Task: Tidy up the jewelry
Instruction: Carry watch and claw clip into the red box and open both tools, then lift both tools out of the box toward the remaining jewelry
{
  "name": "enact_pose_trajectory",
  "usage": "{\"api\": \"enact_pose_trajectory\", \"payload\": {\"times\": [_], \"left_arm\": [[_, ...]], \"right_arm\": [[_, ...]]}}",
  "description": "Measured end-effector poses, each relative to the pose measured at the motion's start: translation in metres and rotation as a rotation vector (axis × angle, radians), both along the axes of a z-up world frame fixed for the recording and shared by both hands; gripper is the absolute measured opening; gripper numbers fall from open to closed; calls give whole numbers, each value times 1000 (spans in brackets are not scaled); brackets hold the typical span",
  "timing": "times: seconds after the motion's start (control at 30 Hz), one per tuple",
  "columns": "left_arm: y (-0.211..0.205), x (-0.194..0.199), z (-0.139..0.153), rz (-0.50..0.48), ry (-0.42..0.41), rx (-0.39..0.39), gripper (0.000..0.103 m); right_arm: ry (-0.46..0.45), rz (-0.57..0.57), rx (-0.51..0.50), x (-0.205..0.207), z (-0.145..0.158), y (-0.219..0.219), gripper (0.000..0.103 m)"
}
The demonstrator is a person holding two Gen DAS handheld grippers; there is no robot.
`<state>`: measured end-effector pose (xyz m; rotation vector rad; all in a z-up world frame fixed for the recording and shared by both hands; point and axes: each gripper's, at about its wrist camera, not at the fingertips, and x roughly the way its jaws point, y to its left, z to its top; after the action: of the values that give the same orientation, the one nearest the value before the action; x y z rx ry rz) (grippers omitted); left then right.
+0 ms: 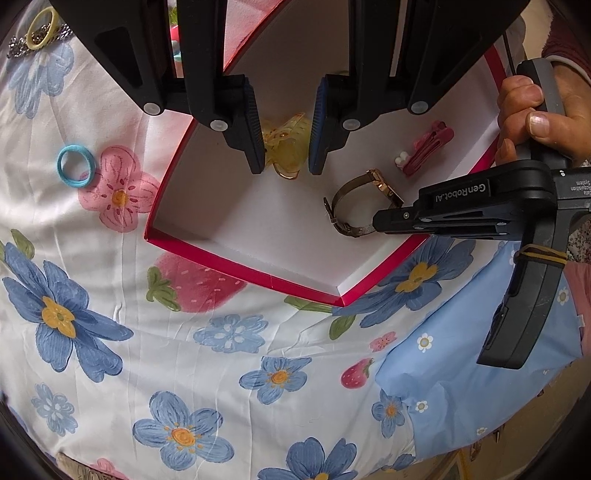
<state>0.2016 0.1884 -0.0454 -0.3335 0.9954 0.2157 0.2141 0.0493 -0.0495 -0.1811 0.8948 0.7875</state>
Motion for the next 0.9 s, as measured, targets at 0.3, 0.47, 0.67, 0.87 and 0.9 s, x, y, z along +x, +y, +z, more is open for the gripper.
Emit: {"api": "enact_pose_trajectory", "payload": {"times": [0.3, 0.47, 0.67, 0.87, 0.9], "left_arm": [[-1, -18, 15, 25, -43, -13, 23], [-5, -41, 27, 47, -81, -35, 50], [-20, -64, 36, 39, -105, -88, 56], [-44, -83, 49, -6, -125, -98, 62], [-48, -85, 51, -15, -127, -99, 63]], "right_arm": [[5, -21, 42, -1, 12, -11, 38], [-7, -41, 86, -10, 29, -28, 46], [-8, -92, 134, -26, 43, -61, 56], [-4, -160, 147, -39, 49, -101, 56], [-5, -171, 145, -41, 49, -107, 56]]}}
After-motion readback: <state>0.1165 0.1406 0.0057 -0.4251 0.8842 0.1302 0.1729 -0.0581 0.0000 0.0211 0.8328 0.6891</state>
